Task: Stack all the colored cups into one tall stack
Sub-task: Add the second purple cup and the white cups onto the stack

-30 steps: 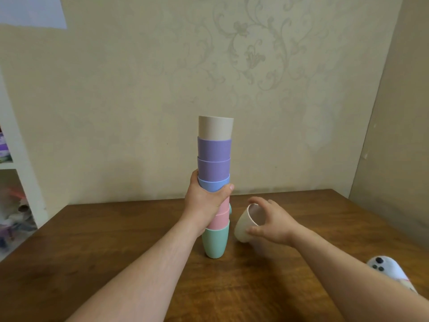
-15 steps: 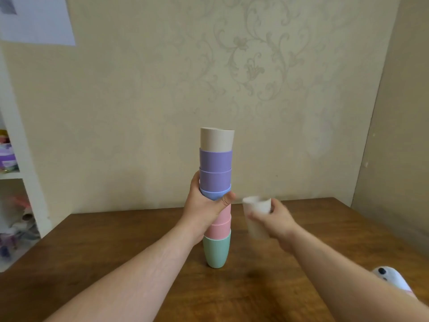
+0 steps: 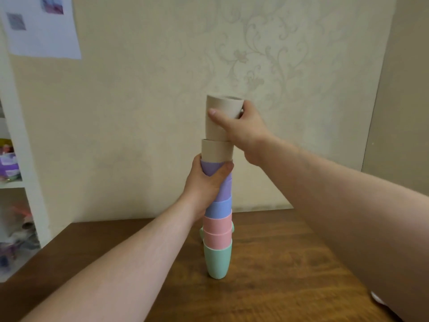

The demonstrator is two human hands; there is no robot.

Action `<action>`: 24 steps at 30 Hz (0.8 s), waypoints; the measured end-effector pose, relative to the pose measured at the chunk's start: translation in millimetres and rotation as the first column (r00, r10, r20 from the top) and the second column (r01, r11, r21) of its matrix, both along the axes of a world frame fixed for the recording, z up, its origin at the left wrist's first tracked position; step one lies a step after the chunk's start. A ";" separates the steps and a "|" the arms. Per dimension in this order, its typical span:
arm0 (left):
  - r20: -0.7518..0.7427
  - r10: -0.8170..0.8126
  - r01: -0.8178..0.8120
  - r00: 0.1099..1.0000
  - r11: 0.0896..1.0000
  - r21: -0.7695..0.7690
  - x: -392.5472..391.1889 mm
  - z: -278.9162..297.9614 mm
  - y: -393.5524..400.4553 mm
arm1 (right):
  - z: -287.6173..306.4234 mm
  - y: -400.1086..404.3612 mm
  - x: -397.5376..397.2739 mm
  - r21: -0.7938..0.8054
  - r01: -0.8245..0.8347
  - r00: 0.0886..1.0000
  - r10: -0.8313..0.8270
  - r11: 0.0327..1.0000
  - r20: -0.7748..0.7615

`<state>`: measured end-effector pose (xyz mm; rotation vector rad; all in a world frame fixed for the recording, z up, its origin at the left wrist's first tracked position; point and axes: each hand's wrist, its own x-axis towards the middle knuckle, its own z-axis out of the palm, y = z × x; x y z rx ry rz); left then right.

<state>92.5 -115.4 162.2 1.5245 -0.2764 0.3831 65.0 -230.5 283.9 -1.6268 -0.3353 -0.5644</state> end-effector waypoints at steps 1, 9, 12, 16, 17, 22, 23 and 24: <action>0.007 -0.002 0.003 1.000 1.000 -0.008 0.0 -0.1 0.1 | -7.3 2.1 3.0 -0.039 -0.012 1.000 0.011 0.999 -0.024; 0.002 0.033 -0.033 0.999 0.999 0.006 0.5 0.5 -4.4 | -41.9 2.0 23.4 -0.046 -0.073 0.994 0.069 0.996 -0.081; 0.011 0.053 -0.053 0.999 0.999 0.009 2.4 -0.9 -4.7 | -44.1 1.2 24.9 -0.046 -0.114 0.990 0.109 0.992 -0.086; 0.017 0.081 -0.081 0.997 0.996 0.037 1.5 -2.3 -4.3 | -48.5 4.3 22.9 0.002 -0.157 0.983 0.157 0.988 -0.100; 0.024 0.085 -0.086 0.996 0.995 0.047 0.8 -3.0 -4.6 | -50.9 5.0 23.4 0.006 -0.160 0.982 0.160 0.987 -0.102; 0.023 0.001 -0.003 1.000 0.997 0.073 1.3 -28.4 -2.2 | -82.9 -8.2 20.7 -0.090 -0.186 0.977 0.174 0.979 -0.125; 0.014 -0.040 0.039 0.999 0.997 0.067 1.5 -37.6 -0.7 | -98.1 -15.1 19.6 -0.069 -0.193 0.971 0.181 0.979 -0.153; 0.006 -0.070 0.069 0.998 0.997 0.046 1.1 -45.3 1.0 | -116.1 -22.4 18.9 -0.036 -0.177 0.964 0.166 0.984 -0.208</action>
